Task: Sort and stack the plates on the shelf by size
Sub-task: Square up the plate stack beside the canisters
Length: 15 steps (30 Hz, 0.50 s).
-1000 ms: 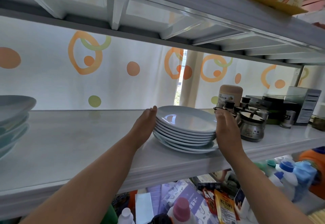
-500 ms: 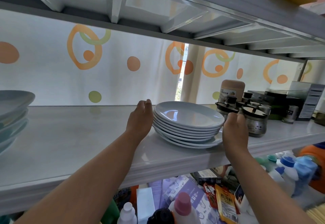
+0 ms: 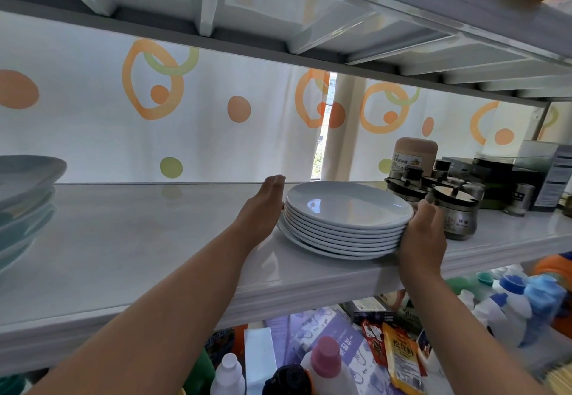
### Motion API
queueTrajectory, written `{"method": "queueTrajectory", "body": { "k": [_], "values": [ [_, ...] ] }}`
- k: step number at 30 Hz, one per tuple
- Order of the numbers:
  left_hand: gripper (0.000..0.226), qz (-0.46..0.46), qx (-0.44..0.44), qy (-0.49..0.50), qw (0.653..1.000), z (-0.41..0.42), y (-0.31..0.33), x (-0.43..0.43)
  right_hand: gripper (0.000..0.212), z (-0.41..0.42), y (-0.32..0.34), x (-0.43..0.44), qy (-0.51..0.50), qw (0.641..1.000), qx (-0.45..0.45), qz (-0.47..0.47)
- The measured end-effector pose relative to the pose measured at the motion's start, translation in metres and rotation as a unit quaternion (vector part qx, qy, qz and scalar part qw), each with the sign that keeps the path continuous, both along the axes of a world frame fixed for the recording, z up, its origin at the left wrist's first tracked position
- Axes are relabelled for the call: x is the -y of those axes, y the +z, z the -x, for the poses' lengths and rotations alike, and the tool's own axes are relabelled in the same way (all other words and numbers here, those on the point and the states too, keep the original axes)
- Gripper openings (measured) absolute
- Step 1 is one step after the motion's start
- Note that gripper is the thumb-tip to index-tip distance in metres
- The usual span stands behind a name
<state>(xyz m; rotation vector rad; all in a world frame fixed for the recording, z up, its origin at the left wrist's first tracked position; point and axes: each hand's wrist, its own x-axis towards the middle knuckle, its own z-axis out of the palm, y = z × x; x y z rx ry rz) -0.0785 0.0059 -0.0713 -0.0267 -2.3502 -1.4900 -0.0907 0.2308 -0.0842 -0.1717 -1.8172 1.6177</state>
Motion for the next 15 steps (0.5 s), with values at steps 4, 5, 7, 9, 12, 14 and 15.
{"method": "queueTrajectory", "body": {
  "k": [4, 5, 7, 9, 12, 14, 15],
  "values": [
    [0.05, -0.026, 0.002, 0.019, 0.999, 0.009, -0.004, 0.003, 0.031, -0.003, -0.009, 0.004, -0.02, 1.0, -0.018, 0.0],
    [0.051, -0.028, 0.007, 0.02, 0.999, 0.01, -0.005, 0.004, 0.033, -0.003, -0.011, 0.005, -0.024, 0.999, -0.024, 0.001],
    [0.053, -0.034, 0.015, 0.014, 0.999, 0.012, -0.006, 0.005, 0.034, -0.004, -0.01, 0.007, -0.033, 0.999, -0.024, 0.007],
    [0.055, -0.042, 0.017, 0.005, 0.999, 0.01, -0.006, 0.004, 0.037, -0.003, -0.009, 0.007, -0.028, 1.0, -0.012, 0.003],
    [0.053, -0.053, 0.01, 0.008, 0.999, 0.01, -0.005, 0.003, 0.051, -0.003, -0.008, 0.009, -0.014, 0.998, 0.002, -0.053],
    [0.051, -0.053, 0.01, 0.019, 0.998, 0.008, -0.003, 0.002, 0.051, -0.003, -0.008, 0.01, -0.005, 0.996, 0.008, -0.084],
    [0.054, -0.056, 0.011, 0.014, 0.998, 0.008, -0.002, 0.002, 0.051, -0.003, -0.008, 0.01, -0.001, 0.996, 0.011, -0.089]
  ]
}}
